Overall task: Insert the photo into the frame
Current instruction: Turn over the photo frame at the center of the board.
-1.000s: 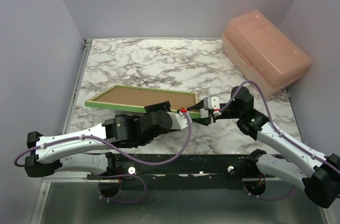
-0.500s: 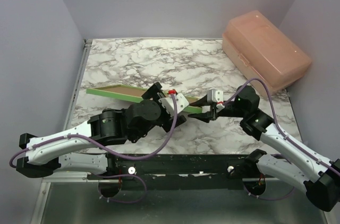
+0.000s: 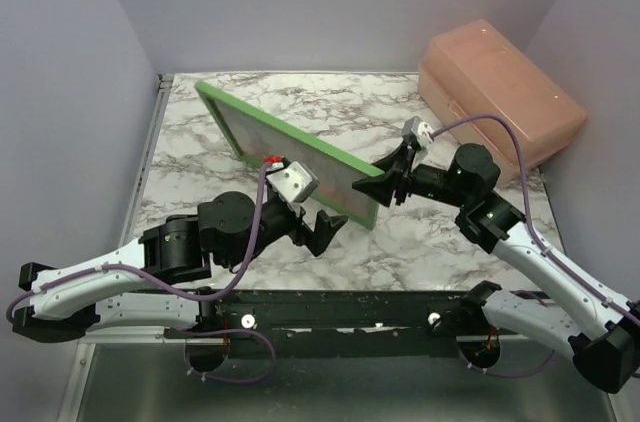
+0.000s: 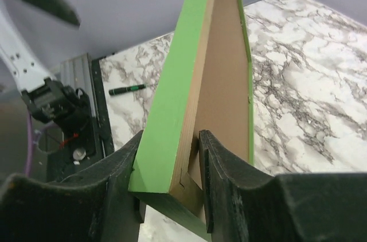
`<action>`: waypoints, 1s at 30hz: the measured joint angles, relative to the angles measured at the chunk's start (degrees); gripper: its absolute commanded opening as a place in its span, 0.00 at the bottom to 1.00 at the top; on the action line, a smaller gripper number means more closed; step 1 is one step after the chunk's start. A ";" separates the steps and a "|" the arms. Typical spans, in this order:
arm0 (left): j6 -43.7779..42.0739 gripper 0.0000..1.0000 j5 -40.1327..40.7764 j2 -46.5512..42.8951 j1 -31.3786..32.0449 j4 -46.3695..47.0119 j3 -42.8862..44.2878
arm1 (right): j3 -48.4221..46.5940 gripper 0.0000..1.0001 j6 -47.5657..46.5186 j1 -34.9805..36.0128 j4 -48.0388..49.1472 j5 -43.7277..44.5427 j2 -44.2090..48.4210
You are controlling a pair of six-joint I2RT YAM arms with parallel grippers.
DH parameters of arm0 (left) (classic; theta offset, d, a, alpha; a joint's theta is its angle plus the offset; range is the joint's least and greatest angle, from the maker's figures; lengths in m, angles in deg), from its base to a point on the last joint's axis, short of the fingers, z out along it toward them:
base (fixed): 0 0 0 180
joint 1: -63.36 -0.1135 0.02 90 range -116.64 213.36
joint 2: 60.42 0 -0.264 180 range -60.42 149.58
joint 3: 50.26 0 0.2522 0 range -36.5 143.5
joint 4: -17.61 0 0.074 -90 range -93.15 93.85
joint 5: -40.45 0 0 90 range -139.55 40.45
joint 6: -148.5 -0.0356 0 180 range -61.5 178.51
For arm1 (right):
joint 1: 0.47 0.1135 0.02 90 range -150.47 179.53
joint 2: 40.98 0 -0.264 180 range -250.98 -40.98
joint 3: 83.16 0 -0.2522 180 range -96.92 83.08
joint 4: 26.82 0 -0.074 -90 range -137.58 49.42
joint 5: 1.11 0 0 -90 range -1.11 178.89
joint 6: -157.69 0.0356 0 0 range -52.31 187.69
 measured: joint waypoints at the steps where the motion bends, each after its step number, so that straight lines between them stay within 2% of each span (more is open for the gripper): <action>1: 0.96 0.99 -0.17 -0.04 0.00 0.11 -0.48 | -1.25 0.00 2.21 0.00 -0.52 1.07 -0.98; 5: 5.95 0.98 -0.63 -0.26 0.00 0.87 -3.28 | -5.31 0.00 9.51 -0.35 -1.75 5.07 -5.62; 10: 15.89 0.98 -0.31 -2.03 -0.02 1.64 -7.74 | -4.98 0.00 16.76 -0.55 -1.68 9.53 -7.89; 16: 26.95 0.99 -1.53 -3.50 -1.77 1.25 -11.13 | -0.94 0.01 26.64 -0.50 -4.85 17.05 -7.93; 21: 30.86 0.99 -5.20 -5.05 -3.82 1.86 -14.60 | 3.39 0.00 34.27 -0.48 -9.11 23.78 -7.91; 30: 41.27 0.98 -15.50 -6.19 -11.52 9.44 -29.73 | 14.29 0.01 43.17 -0.13 -4.92 29.05 -2.14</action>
